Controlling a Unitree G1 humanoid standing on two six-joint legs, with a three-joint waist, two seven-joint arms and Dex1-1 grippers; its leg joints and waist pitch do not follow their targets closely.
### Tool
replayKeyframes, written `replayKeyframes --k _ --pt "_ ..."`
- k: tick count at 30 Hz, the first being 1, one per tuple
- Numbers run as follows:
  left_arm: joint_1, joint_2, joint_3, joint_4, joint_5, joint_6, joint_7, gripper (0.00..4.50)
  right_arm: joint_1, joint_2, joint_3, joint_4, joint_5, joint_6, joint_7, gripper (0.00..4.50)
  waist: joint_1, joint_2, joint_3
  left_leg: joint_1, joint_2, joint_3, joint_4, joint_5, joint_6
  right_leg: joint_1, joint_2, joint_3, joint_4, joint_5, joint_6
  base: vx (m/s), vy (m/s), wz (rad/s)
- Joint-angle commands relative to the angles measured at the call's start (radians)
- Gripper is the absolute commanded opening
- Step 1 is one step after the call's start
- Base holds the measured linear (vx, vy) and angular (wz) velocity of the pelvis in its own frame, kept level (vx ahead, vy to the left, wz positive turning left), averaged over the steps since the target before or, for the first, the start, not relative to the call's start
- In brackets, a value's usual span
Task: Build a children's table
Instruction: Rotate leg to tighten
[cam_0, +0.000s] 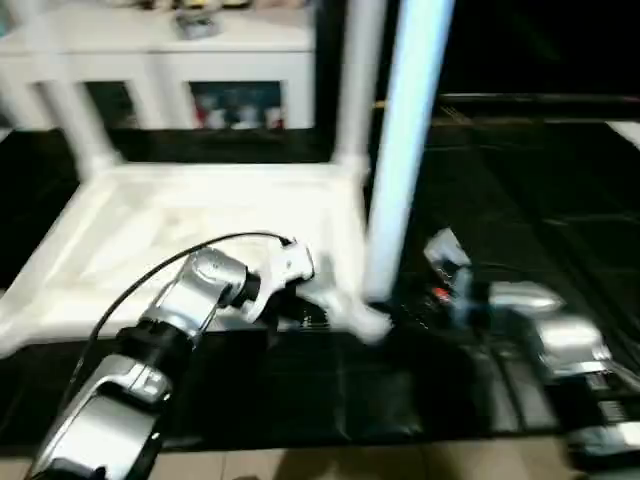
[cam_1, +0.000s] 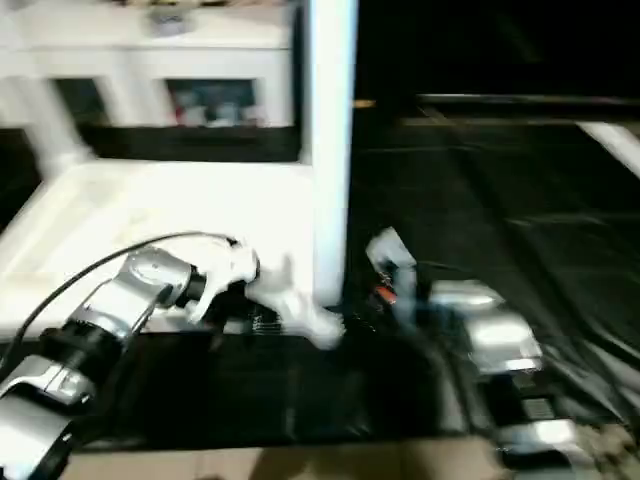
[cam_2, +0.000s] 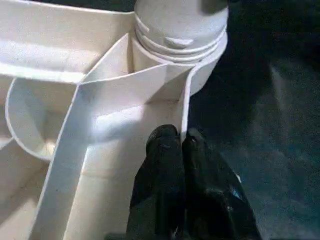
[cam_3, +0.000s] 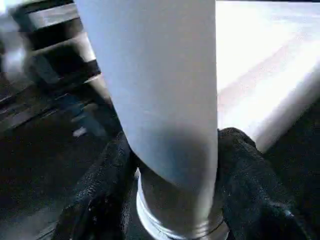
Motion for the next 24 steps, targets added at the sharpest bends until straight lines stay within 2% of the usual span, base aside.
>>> replayKeyframes --k 1,2,3,4,5,6,8,9,10,11,13,14,16,19,23,24 --pt "-0.052 -0.093 0.016 0.01 -0.035 0.028 0.074 0.0 -0.041 0.096 0.039 0.08 -0.025 0.015 -0.142 2.08 -0.002 -0.005 -0.058 0.0 0.024 -0.02 -0.075 -0.286 0.005 0.052 -0.065 0.034 -0.108 -0.561 -0.082 0.0 0.0 0.0" --pt "-0.062 -0.106 0.024 0.023 -0.034 0.036 0.104 0.0 -0.055 0.117 0.031 0.099 -0.032 0.013 -0.189 2.06 -0.017 -0.004 -0.059 0.0 0.025 -0.022 -0.074 -0.3 0.002 0.051 -0.063 0.03 -0.106 -0.544 -0.093 0.0 0.0 0.0" --pt "-0.074 -0.122 0.035 0.038 -0.033 0.049 0.142 0.0 -0.072 0.147 0.018 0.12 -0.042 0.012 -0.252 2.05 -0.022 -0.004 -0.06 -0.005 0.026 -0.027 -0.077 -0.305 0.007 0.06 -0.063 0.026 -0.106 -0.527 -0.094 0.0 0.0 0.0" --pt "-0.089 -0.139 0.047 0.059 -0.031 0.056 0.187 0.0 -0.092 0.174 0.007 0.145 -0.053 0.004 -0.315 2.04 -0.025 -0.003 -0.061 -0.008 0.027 -0.027 -0.079 -0.297 0.01 0.062 -0.064 0.027 -0.105 -0.507 -0.097 0.0 0.0 0.0" --pt "-0.096 -0.148 0.053 0.068 -0.03 0.06 0.208 0.0 -0.103 0.188 0.0 0.157 -0.062 -0.001 -0.349 2.03 -0.027 -0.002 -0.061 -0.006 0.026 -0.026 -0.077 -0.296 0.012 0.057 -0.063 0.027 -0.105 -0.494 -0.104 0.0 0.0 0.0" --pt "-0.114 -0.172 0.071 0.09 -0.026 0.069 0.265 0.0 -0.128 0.225 -0.015 0.19 -0.085 -0.018 -0.428 2.02 -0.04 -0.003 -0.061 0.002 0.023 -0.024 -0.074 -0.317 0.007 0.049 -0.061 0.027 -0.106 -0.488 -0.124 0.0 0.0 0.0" --pt "-0.123 -0.185 0.081 0.099 -0.023 0.07 0.297 0.0 -0.142 0.247 -0.009 0.212 -0.105 -0.053 -0.461 2.02 -0.04 -0.002 -0.063 0.007 0.023 -0.022 -0.072 -0.313 0.019 0.049 -0.064 0.03 -0.108 -0.465 -0.136 0.0 0.0 0.0" --pt "-0.124 -0.188 0.084 0.1 -0.022 0.067 0.303 0.0 -0.144 0.249 0.002 0.219 -0.119 -0.075 -0.463 2.02 -0.04 -0.007 -0.063 0.005 0.024 -0.02 -0.073 -0.308 0.026 0.049 -0.063 0.032 -0.107 -0.446 -0.143 0.0 0.0 0.0" --pt "-0.124 -0.189 0.085 0.102 -0.021 0.064 0.306 0.0 -0.145 0.251 0.009 0.225 -0.129 -0.091 -0.465 2.02 -0.037 -0.006 -0.065 0.0 0.026 -0.018 -0.074 -0.278 0.045 0.053 -0.063 0.037 -0.098 -0.389 -0.163 0.0 0.0 0.0" --pt "-0.123 -0.186 0.083 0.104 -0.015 0.052 0.306 0.0 -0.142 0.25 0.013 0.228 -0.135 -0.1 -0.46 2.02 -0.037 -0.006 -0.065 0.0 0.026 -0.018 -0.074 -0.278 0.045 0.053 -0.063 0.037 -0.098 -0.389 -0.163 0.0 0.0 0.0" --pt "-0.117 -0.178 0.075 0.102 -0.007 0.037 0.297 0.0 -0.134 0.248 0.004 0.226 -0.126 -0.106 -0.445 2.02 -0.033 -0.006 -0.069 -0.001 0.028 -0.015 -0.071 -0.24 0.063 0.055 -0.062 0.041 -0.09 -0.325 -0.187 0.0 0.0 0.0" --pt "-0.114 -0.174 0.074 0.102 -0.005 0.034 0.292 0.0 -0.131 0.248 -0.005 0.226 -0.117 -0.109 -0.442 2.33 -0.03 -0.006 -0.069 -0.003 0.028 -0.014 -0.071 -0.219 0.072 0.058 -0.063 0.043 -0.086 -0.3 -0.198 0.0 0.0 0.0" --pt "-0.102 -0.16 0.065 0.093 -0.005 0.019 0.255 0.0 -0.122 0.242 -0.032 0.214 -0.098 -0.118 -0.427 2.68 -0.023 -0.008 -0.072 -0.003 0.027 -0.011 -0.069 -0.183 0.084 0.06 -0.064 0.044 -0.082 -0.272 -0.206 0.0 0.0 0.0" --pt "-0.086 -0.136 0.043 0.076 -0.003 -0.006 0.195 0.0 -0.106 0.215 -0.04 0.195 -0.092 -0.141 -0.381 2.85 -0.016 -0.006 -0.073 -0.004 0.03 -0.01 -0.069 -0.157 0.094 0.061 -0.064 0.046 -0.077 -0.238 -0.216 0.0 0.0 0.0" --pt "-0.052 -0.086 0.005 0.032 -0.006 -0.035 0.065 0.0 -0.062 0.133 -0.036 0.123 -0.056 -0.156 -0.228 3.09 0.005 -0.004 -0.075 0.003 0.037 -0.009 -0.07 -0.142 0.105 0.061 -0.062 0.05 -0.066 -0.164 -0.243 0.0 0.0 0.0" --pt "-0.046 -0.074 -0.003 0.023 -0.008 -0.05 0.034 0.0 -0.051 0.11 -0.031 0.105 -0.048 -0.157 -0.189 3.31 0.009 -0.003 -0.073 0.006 0.039 -0.007 -0.071 -0.155 0.106 0.058 -0.062 0.05 -0.067 -0.165 -0.249 0.0 0.0 0.0"
